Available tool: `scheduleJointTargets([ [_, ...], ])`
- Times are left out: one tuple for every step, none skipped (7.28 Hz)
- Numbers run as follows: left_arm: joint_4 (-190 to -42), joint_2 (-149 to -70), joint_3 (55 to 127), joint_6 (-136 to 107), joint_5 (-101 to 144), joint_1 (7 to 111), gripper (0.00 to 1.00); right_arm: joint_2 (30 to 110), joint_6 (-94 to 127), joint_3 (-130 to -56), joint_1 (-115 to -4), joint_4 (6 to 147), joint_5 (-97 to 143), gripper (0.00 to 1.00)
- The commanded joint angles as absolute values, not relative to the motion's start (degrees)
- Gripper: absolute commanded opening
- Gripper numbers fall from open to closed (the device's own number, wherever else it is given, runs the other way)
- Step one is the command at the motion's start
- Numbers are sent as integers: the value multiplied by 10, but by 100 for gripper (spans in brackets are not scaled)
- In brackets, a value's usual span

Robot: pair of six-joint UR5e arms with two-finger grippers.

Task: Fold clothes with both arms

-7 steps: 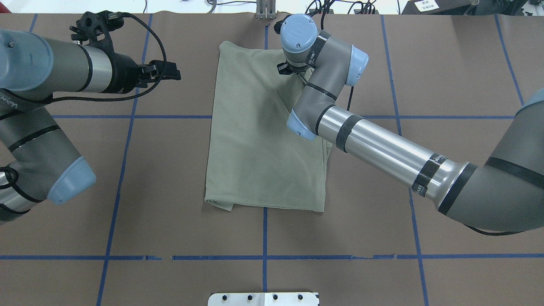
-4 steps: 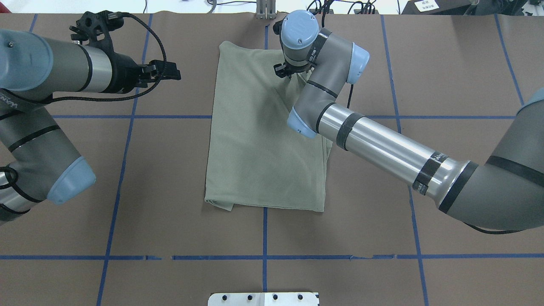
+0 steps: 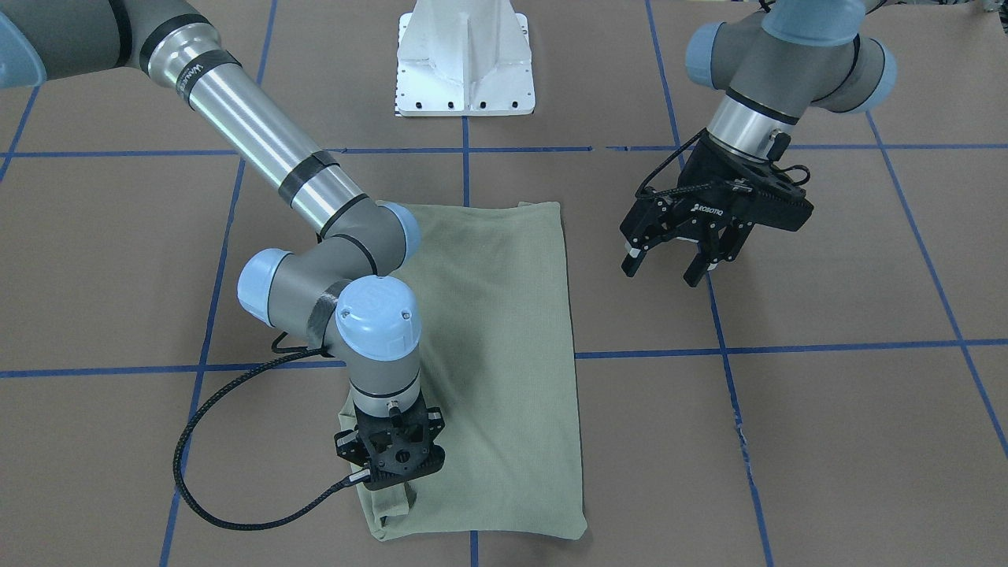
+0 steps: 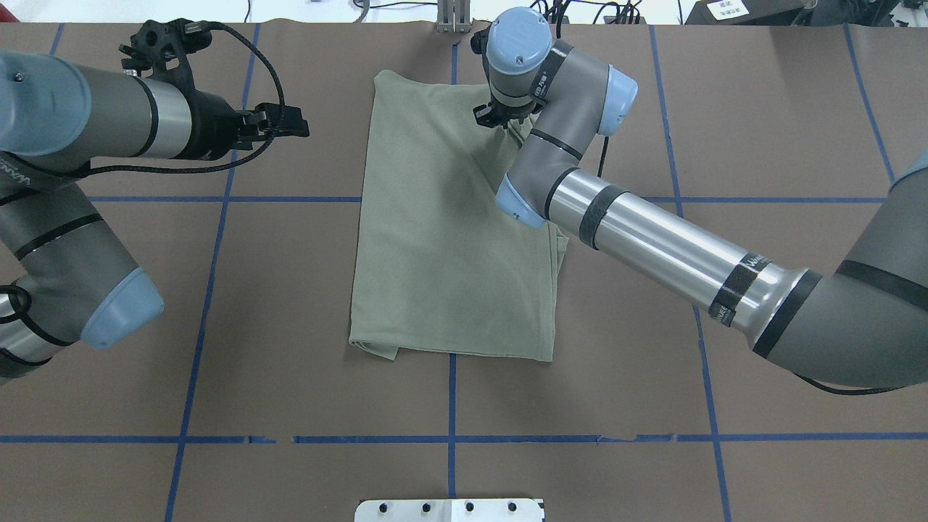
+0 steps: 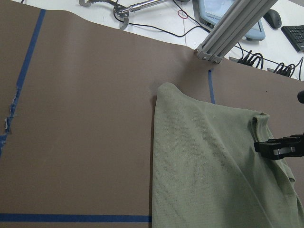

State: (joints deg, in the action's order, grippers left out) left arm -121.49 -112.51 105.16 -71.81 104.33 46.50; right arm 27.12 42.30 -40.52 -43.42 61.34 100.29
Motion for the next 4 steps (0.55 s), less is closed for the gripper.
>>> scheduleJointTargets([
  [-1216, -1126, 1052, -718, 1043, 465, 100, 275, 417, -404, -435, 613, 1005, 36],
  [-1216, -1126, 1052, -718, 1043, 465, 100, 274, 417, -404, -435, 613, 1006, 36],
  [-1216, -1127, 1052, -718, 1044, 465, 100, 275, 417, -404, -435, 613, 1006, 34],
  [-1215, -1127, 1052, -718, 1055, 465, 100, 275, 417, -405, -435, 613, 1008, 22],
])
